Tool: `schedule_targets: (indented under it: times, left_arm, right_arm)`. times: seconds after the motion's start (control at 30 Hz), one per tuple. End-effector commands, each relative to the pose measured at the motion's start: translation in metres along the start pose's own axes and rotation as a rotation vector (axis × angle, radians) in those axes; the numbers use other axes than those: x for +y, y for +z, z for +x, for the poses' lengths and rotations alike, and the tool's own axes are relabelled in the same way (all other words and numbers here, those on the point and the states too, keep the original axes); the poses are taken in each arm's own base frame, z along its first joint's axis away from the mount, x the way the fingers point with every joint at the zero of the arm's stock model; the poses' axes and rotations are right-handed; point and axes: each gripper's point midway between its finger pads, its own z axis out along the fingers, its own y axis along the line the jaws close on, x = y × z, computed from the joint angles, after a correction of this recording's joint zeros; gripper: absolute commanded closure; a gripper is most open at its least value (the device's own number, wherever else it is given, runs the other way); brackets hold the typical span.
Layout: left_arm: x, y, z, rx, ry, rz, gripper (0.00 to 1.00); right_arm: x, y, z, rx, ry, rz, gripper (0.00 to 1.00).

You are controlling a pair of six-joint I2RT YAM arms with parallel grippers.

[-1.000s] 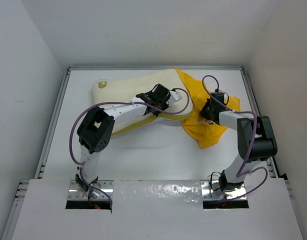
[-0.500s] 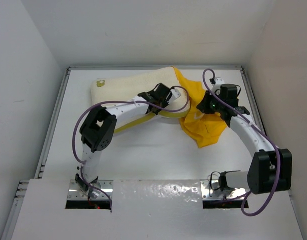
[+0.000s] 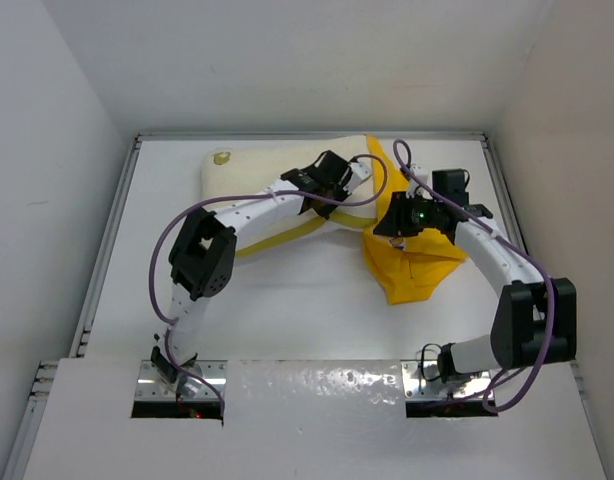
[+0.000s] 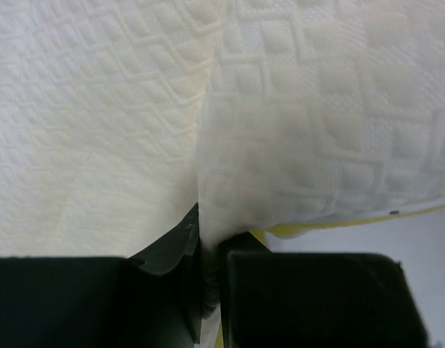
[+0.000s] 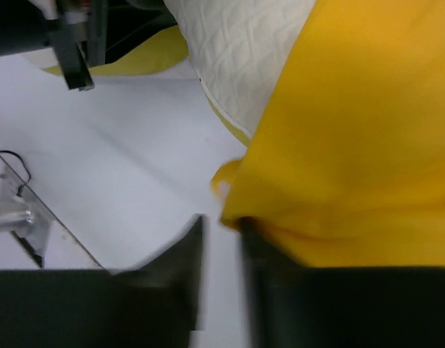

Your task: Put the pillow into the pillowcase

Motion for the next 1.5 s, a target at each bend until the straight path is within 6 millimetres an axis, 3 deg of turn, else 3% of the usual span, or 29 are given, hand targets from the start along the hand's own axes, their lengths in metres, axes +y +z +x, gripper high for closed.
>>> schedule_targets:
  times: [0.0, 0.03, 0.1, 0.17, 0.3, 0.33, 0.37, 0.43, 0.47, 0.5, 0.53, 0.57, 0.6, 0.63, 0.7, 0.73, 0.8, 0.83, 0.87, 0.9, 0.97, 1.0, 1.07, 1.1, 1.13, 1.2, 1.3, 1.4, 1.47]
  left_arm:
    - [-0.007, -0.019, -0.044, -0.139, -0.050, 0.090, 0.93]
    - [-0.014, -0.021, -0.037, -0.116, -0.037, 0.127, 0.87]
    - [-0.014, -0.024, -0.028, -0.082, -0.033, 0.157, 0.66]
    - [-0.008, -0.036, -0.019, -0.043, -0.048, 0.198, 0.54]
    - [0.014, -0.057, -0.010, -0.011, -0.057, 0.226, 0.24]
    - [0.018, -0.064, -0.010, -0.011, -0.056, 0.229, 0.23]
    - [0.029, -0.070, -0.020, -0.045, -0.058, 0.210, 0.02]
    - [0.033, -0.092, -0.021, -0.031, -0.065, 0.246, 0.01]
    - [0.046, -0.099, -0.024, -0.050, -0.094, 0.243, 0.01]
    - [0.054, -0.114, -0.036, -0.099, -0.130, 0.256, 0.01]
    - [0.066, -0.119, -0.039, -0.119, -0.169, 0.243, 0.01]
    - [0.093, -0.123, -0.035, -0.127, -0.259, 0.205, 0.00]
    - [0.112, -0.126, -0.033, -0.133, -0.299, 0.159, 0.00]
    - [0.130, -0.126, -0.024, -0.121, -0.342, 0.117, 0.00]
    - [0.176, -0.116, 0.013, -0.045, -0.452, -0.026, 0.00]
    - [0.200, -0.113, 0.036, -0.011, -0.511, -0.079, 0.00]
    - [0.215, -0.097, 0.072, 0.067, -0.603, -0.118, 0.00]
    - [0.231, -0.095, 0.093, 0.094, -0.651, -0.143, 0.00]
    - [0.235, -0.086, 0.109, 0.125, -0.678, -0.143, 0.00]
    - [0.239, -0.081, 0.119, 0.138, -0.690, -0.146, 0.00]
    - [0.253, -0.068, 0.148, 0.184, -0.708, -0.189, 0.00]
    - [0.255, -0.063, 0.155, 0.195, -0.709, -0.195, 0.00]
    - [0.258, -0.051, 0.160, 0.196, -0.709, -0.181, 0.00]
    - [0.256, -0.047, 0.158, 0.183, -0.708, -0.157, 0.00]
    - [0.253, -0.040, 0.152, 0.154, -0.711, -0.117, 0.00]
    - [0.250, -0.032, 0.148, 0.133, -0.714, -0.084, 0.00]
    - [0.248, -0.015, 0.155, 0.147, -0.731, -0.071, 0.00]
    - [0.251, 0.002, 0.181, 0.231, -0.741, -0.137, 0.00]
    - [0.251, 0.009, 0.195, 0.275, -0.742, -0.168, 0.00]
  right_arm:
    - [0.008, 0.000, -0.029, -0.058, 0.000, -0.013, 0.63]
    - [-0.002, 0.000, -0.034, -0.063, -0.002, 0.048, 0.37]
    - [-0.005, -0.007, -0.040, -0.040, -0.008, 0.090, 0.24]
    - [-0.005, -0.017, -0.054, -0.060, -0.022, 0.133, 0.19]
    - [-0.010, -0.039, -0.088, -0.178, -0.038, 0.255, 0.23]
    - [-0.012, -0.043, -0.104, -0.228, -0.042, 0.280, 0.30]
    - [-0.022, -0.046, -0.112, -0.258, -0.014, 0.343, 0.50]
    - [-0.037, -0.041, -0.129, -0.280, 0.021, 0.408, 0.74]
    - [-0.049, -0.041, -0.137, -0.299, 0.061, 0.470, 0.83]
    - [-0.056, -0.038, -0.143, -0.302, 0.077, 0.493, 0.85]
    - [-0.065, -0.029, -0.156, -0.311, 0.097, 0.511, 0.80]
    - [-0.069, -0.026, -0.166, -0.322, 0.100, 0.528, 0.73]
    - [-0.073, -0.021, -0.173, -0.324, 0.104, 0.532, 0.57]
    - [-0.080, -0.011, -0.188, -0.337, 0.114, 0.536, 0.51]
    - [-0.082, -0.005, -0.214, -0.382, 0.111, 0.532, 0.38]
    - [-0.100, 0.013, -0.210, -0.353, 0.126, 0.559, 0.37]
    - [-0.114, 0.025, -0.218, -0.361, 0.132, 0.599, 0.34]
    - [-0.115, 0.025, -0.234, -0.394, 0.132, 0.604, 0.34]
    - [-0.129, 0.044, -0.229, -0.371, 0.147, 0.618, 0.34]
    - [-0.129, 0.046, -0.247, -0.414, 0.143, 0.612, 0.34]
    - [-0.145, 0.071, -0.247, -0.412, 0.181, 0.606, 0.40]
    - [-0.142, 0.072, -0.264, -0.453, 0.175, 0.588, 0.41]
    - [-0.153, 0.099, -0.267, -0.464, 0.174, 0.572, 0.43]
    - [-0.149, 0.101, -0.285, -0.518, 0.164, 0.550, 0.43]
    - [-0.156, 0.119, -0.278, -0.506, 0.172, 0.541, 0.45]
    - [-0.155, 0.130, -0.289, -0.558, 0.174, 0.509, 0.46]
    - [-0.158, 0.159, -0.279, -0.542, 0.152, 0.529, 0.50]
    - [-0.169, 0.177, -0.262, -0.507, 0.135, 0.574, 0.56]
    - [-0.178, 0.180, -0.249, -0.484, 0.107, 0.631, 0.66]
